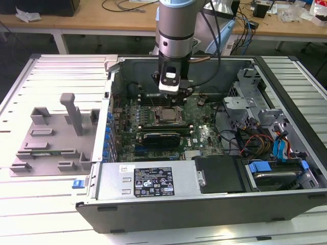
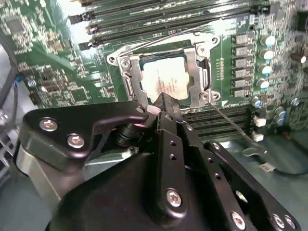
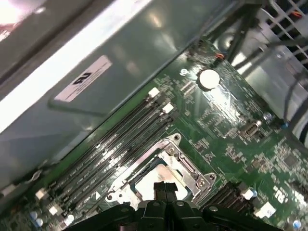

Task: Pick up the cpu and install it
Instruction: 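Close the cpu cover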

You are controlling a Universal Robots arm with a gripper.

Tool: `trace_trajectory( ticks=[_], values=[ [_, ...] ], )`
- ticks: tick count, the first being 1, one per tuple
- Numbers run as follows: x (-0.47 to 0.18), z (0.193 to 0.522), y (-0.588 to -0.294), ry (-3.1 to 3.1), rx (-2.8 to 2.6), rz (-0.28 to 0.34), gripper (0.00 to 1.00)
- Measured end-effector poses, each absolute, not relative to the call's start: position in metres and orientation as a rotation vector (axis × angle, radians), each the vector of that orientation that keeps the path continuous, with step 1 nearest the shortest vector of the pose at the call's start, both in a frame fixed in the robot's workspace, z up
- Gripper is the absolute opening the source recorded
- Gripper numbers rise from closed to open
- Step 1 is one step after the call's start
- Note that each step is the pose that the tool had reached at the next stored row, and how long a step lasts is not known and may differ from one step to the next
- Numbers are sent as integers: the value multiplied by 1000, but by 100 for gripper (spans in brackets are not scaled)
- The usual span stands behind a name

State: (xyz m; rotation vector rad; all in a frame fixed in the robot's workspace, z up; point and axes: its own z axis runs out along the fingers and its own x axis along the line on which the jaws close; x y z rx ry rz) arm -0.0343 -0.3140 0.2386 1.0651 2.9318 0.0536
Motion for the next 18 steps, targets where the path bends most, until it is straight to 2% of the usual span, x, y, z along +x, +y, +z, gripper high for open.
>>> trace_trajectory(
  ticks=[6,18],
  values=[
    [-34,238,-314,3051,672,58,11],
    [-34,236,-314,3119,248,61,11]
  ],
)
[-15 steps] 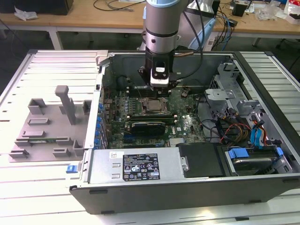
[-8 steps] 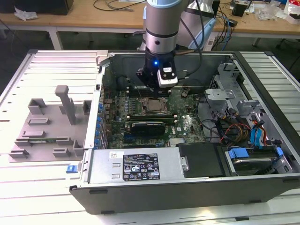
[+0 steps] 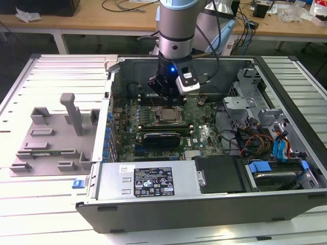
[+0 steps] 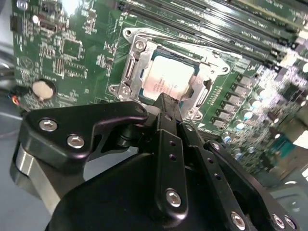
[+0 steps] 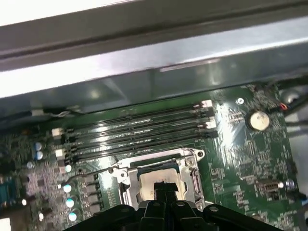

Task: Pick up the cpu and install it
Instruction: 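Close the cpu cover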

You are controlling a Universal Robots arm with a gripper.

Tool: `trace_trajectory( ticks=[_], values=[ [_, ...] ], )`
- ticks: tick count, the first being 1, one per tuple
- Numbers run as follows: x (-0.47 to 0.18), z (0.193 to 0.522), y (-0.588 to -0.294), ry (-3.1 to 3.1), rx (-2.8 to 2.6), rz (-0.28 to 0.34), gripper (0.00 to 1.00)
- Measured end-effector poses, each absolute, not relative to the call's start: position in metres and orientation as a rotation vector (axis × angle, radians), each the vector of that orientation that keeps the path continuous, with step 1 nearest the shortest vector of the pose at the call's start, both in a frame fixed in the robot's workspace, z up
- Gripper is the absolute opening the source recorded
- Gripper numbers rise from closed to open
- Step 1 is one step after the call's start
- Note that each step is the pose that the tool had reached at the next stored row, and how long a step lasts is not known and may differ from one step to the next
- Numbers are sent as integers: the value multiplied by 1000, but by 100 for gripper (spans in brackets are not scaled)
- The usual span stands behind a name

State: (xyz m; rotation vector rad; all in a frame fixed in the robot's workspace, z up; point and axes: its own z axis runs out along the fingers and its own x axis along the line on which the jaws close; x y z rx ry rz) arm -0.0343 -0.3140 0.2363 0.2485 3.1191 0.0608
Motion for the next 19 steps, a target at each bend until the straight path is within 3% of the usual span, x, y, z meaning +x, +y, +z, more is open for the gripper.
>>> trace_trajectory(
  ticks=[19],
  values=[
    [-41,235,-324,3131,61,62,11]
  ],
)
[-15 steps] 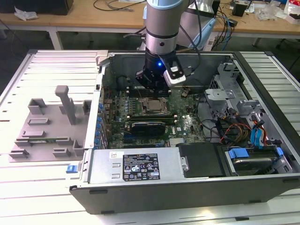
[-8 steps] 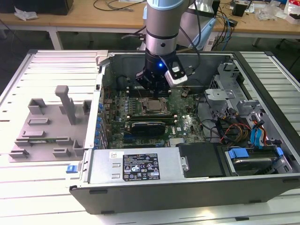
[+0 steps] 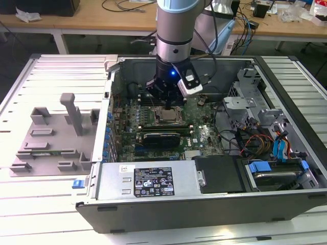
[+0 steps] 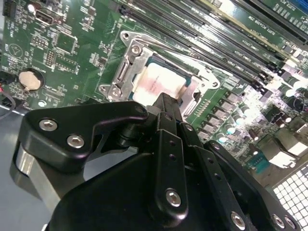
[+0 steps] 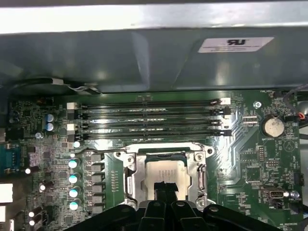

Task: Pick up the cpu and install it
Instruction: 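Close the cpu cover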

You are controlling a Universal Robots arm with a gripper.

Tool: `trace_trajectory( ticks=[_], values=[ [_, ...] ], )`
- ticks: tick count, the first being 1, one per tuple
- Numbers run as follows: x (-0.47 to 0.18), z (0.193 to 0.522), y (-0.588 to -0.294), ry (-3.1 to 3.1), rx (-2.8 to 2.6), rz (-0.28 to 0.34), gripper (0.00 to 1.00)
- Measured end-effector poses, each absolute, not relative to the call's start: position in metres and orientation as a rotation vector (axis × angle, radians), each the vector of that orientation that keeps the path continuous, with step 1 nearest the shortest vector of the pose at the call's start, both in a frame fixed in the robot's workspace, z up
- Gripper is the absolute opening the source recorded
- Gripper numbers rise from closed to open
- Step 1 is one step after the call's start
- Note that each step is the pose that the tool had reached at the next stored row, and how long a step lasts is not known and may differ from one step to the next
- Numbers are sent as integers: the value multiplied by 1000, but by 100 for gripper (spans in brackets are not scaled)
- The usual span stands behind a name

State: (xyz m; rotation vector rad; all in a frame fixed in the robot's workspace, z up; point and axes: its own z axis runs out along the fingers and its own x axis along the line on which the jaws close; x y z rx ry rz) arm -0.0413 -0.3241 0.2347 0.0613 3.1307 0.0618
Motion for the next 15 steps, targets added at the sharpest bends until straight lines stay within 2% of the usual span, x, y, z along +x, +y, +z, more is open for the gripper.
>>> trace_trajectory(
  ticks=[15],
  values=[
    [-59,217,-325,3131,60,62,11]
  ],
)
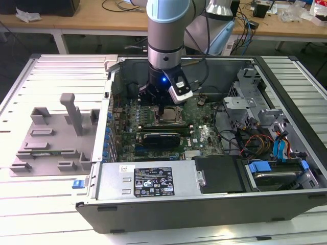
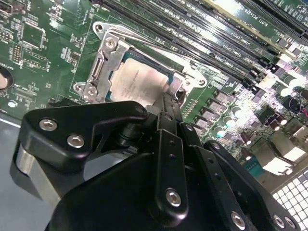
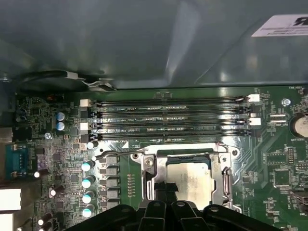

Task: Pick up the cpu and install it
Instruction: 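Close the cpu cover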

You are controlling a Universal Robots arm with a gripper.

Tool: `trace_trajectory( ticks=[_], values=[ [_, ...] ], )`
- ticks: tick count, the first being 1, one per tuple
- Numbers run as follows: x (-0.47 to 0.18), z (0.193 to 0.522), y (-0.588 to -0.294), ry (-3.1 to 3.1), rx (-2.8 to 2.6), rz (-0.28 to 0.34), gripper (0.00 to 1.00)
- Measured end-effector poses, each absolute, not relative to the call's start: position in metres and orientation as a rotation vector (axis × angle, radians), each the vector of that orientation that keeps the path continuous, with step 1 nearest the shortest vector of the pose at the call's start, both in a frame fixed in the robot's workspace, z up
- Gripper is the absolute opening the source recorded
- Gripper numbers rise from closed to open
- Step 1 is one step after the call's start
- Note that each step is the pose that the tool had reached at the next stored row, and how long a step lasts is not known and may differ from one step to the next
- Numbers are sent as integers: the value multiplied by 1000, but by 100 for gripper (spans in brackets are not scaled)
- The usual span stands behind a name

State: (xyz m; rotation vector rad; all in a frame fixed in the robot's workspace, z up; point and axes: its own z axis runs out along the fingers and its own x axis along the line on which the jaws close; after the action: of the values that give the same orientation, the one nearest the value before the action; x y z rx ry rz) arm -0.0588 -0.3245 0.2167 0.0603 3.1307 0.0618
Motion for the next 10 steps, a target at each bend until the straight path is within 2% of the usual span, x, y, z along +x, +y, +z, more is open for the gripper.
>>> trace_trajectory(
  ticks=[10],
  values=[
    [-64,209,-324,3131,61,61,11]
  ],
)
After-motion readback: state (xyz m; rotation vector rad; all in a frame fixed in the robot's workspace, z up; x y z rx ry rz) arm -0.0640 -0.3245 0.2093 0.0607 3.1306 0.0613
